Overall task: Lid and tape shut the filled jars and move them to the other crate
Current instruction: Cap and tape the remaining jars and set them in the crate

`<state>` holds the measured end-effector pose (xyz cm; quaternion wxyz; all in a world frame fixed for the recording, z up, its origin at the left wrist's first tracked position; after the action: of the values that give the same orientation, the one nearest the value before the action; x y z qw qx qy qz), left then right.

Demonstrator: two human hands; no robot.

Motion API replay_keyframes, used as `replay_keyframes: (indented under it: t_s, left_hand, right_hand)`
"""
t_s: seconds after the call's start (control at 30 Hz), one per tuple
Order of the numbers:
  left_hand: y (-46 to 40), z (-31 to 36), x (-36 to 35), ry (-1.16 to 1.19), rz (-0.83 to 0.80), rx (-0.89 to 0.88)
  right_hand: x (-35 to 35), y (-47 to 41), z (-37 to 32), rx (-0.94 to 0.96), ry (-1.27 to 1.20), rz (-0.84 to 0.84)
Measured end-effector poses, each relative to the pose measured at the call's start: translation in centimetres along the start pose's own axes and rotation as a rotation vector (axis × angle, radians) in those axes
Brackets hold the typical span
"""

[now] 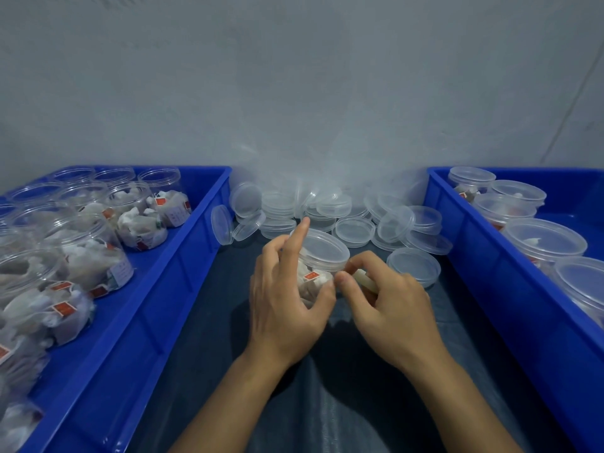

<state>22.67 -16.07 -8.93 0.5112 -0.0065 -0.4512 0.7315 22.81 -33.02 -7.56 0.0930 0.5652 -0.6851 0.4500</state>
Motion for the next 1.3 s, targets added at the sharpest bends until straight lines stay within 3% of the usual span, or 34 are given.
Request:
replay_keyframes:
  t_s: [0.17, 0.43, 1.3]
  left_hand:
    - [-0.2, -0.4, 0.0, -0.049, -0.039, 0.026]
    - [-0.3, -0.9, -0.4, 0.108, -0.007, 0.057]
    - [-0.1, -0.2, 0.1, 0.029, 0.138, 0.083]
  right_hand:
    - [-0.3, 0.0, 0.0, -0.007, -0.063, -0.086]
    - [0.2, 0.1, -0.6, 0.029, -0.06, 0.013]
    - [0.0, 0.4, -1.9, 0.063, -0.004, 0.047]
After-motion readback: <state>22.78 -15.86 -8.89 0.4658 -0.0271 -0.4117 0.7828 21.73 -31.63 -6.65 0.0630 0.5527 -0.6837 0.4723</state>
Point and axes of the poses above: each hand's wrist, its own y-axis away from the middle knuckle, its own x-axis out of the back of the hand, z = x × y, the point moved 5 cm from there along -y, towards the middle knuckle, and after that the axes turned 2 degrees about -x, right-handed, at the moved point
